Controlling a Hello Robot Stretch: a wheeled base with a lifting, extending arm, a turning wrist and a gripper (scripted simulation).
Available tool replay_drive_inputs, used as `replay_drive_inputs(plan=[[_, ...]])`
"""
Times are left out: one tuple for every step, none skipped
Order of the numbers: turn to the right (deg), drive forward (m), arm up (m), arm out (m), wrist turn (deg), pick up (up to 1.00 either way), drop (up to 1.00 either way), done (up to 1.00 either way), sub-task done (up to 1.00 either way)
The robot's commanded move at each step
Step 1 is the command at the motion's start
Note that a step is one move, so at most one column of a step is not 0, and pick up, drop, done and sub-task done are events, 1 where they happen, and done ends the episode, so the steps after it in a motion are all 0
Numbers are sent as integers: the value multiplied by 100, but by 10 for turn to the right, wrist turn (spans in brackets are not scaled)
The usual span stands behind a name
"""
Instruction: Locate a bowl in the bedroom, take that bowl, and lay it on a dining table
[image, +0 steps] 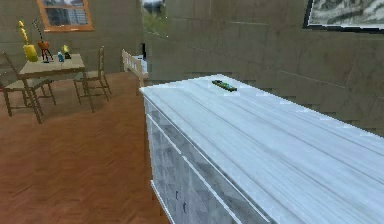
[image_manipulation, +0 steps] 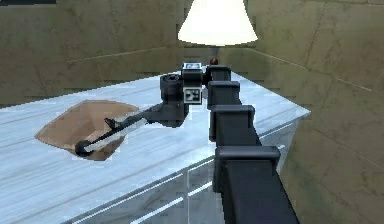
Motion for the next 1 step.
replay_drive_inputs(plan=[[0, 0, 0, 0, -450, 0, 0, 0, 0]])
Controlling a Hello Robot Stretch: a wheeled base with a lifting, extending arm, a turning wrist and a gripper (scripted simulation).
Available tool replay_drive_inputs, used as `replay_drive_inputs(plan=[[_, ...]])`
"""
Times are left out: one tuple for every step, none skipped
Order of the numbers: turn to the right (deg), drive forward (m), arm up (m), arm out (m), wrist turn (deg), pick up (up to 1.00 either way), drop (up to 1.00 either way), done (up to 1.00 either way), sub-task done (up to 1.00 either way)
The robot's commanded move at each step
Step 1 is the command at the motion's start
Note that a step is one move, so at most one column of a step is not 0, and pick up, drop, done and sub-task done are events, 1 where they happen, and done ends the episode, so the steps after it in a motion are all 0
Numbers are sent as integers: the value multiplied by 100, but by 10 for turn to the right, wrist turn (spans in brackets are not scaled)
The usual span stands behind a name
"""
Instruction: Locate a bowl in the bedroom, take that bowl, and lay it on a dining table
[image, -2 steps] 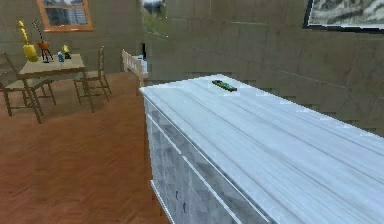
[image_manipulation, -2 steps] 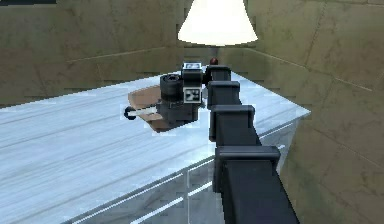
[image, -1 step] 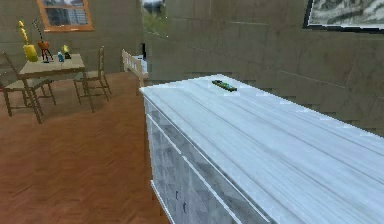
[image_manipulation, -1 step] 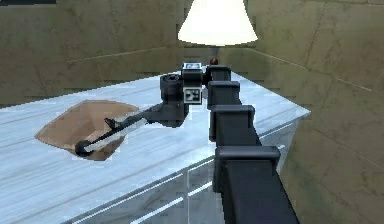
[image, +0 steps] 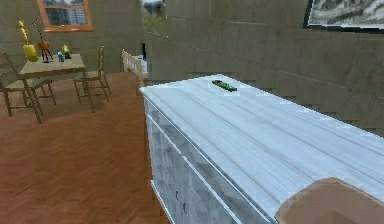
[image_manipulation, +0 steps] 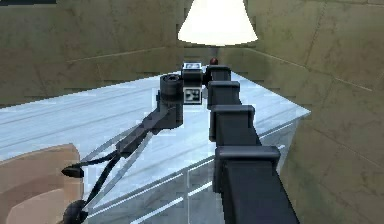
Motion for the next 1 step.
replay_drive_inputs(plan=[[0, 0, 0, 0, -90, 0, 0, 0, 0]])
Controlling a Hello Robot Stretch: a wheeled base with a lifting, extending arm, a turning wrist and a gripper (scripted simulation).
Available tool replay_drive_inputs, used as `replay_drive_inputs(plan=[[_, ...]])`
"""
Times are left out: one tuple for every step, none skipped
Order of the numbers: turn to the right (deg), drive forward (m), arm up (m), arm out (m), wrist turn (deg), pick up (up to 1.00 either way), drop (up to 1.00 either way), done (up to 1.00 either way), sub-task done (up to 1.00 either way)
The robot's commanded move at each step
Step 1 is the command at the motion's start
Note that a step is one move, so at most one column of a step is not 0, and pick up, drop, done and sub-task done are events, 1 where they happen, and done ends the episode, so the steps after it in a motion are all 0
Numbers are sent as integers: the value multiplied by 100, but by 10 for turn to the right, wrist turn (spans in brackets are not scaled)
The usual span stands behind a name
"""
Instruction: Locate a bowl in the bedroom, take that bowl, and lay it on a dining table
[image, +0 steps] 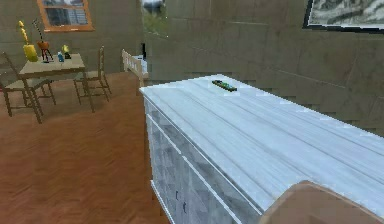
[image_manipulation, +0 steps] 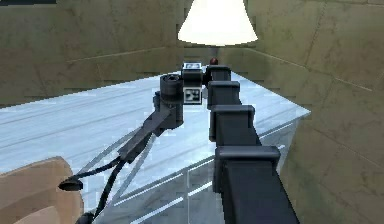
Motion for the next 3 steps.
replay_drive_inputs(plan=[[0, 0, 0, -22, 0, 0, 0, 0, 0], [-450, 0, 0, 0, 0, 0, 0, 0, 0], [-450, 0, 0, 0, 0, 0, 0, 0, 0]])
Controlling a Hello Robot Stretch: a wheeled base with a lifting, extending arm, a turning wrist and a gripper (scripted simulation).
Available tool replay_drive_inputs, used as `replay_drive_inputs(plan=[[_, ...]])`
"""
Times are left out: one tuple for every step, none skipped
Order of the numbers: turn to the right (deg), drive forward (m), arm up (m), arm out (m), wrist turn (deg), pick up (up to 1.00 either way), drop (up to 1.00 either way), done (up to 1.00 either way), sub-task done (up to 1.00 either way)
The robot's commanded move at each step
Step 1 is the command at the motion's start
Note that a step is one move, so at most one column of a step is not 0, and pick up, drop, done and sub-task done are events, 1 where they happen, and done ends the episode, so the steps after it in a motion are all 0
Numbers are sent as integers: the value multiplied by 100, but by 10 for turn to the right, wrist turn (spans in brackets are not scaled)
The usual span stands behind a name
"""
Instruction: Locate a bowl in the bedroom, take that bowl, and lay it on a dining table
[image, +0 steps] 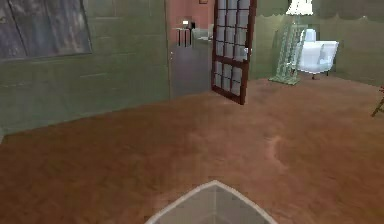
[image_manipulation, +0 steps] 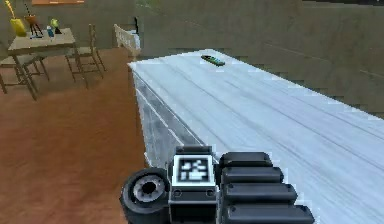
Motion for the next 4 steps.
replay_drive_inputs(plan=[[-300, 0, 0, 0, 0, 0, 0, 0, 0], [0, 25, 0, 0, 0, 0, 0, 0, 0], [450, 0, 0, 0, 0, 0, 0, 0, 0], [240, 0, 0, 0, 0, 0, 0, 0, 0]])
